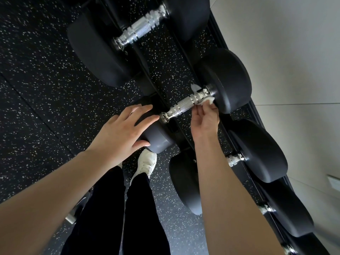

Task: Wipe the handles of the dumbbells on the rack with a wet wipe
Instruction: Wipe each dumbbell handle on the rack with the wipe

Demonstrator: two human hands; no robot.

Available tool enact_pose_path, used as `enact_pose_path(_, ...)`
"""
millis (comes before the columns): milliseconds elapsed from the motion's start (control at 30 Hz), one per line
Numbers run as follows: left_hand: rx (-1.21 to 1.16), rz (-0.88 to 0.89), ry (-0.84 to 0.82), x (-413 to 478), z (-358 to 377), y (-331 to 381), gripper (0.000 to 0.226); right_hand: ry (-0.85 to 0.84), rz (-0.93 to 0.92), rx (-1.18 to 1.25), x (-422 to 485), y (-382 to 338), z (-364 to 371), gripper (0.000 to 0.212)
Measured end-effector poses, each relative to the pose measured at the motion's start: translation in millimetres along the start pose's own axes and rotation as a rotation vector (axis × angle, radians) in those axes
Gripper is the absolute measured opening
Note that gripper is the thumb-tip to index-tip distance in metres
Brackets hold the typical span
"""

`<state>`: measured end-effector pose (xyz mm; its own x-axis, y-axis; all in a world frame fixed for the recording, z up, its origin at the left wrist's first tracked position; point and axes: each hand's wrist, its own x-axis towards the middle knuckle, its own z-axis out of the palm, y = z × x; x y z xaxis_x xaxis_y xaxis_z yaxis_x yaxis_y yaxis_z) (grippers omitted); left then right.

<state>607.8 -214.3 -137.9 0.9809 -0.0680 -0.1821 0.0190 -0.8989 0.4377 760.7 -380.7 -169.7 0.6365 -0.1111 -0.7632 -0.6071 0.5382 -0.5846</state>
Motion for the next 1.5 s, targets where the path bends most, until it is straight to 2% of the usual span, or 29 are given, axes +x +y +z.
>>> enact_pose_path(200, -0.008, 0.005, 0.013, -1, 0, 0, 0.071, -0.148, 0.108, 0.002, 3, -1, -8, 0.017)
enact_pose_path(400, -0.004, 0.001, 0.017, -1, 1, 1, 0.072, -0.242, 0.130, -0.113, 1, 19, -21, 0.020)
enact_pose_path(633, 0.000, 0.005, 0.033, -1, 3, 0, 0.070, -0.227, 0.154, -0.191, -7, 36, -28, 0.024)
enact_pose_path(1033, -0.005, -0.021, 0.025, -2, 5, 1, 0.074, -0.213, 0.201, -0.509, -19, 33, -25, 0.021)
enact_pose_path(1100, -0.007, -0.028, 0.021, -2, 5, 1, 0.075, -0.184, 0.149, -0.572, -23, 32, -26, 0.019)
enact_pose_path(1233, -0.013, -0.047, 0.011, -3, 6, 2, 0.077, -0.095, -0.095, -0.803, -38, 32, -25, 0.016)
enact_pose_path(1367, -0.017, -0.065, 0.006, -3, 6, 3, 0.077, -0.100, -0.295, -0.941, -52, 29, -23, 0.018)
enact_pose_path(1500, -0.023, -0.071, 0.018, -4, 7, 4, 0.078, -0.161, -0.498, -1.138, -52, 28, -15, 0.007)
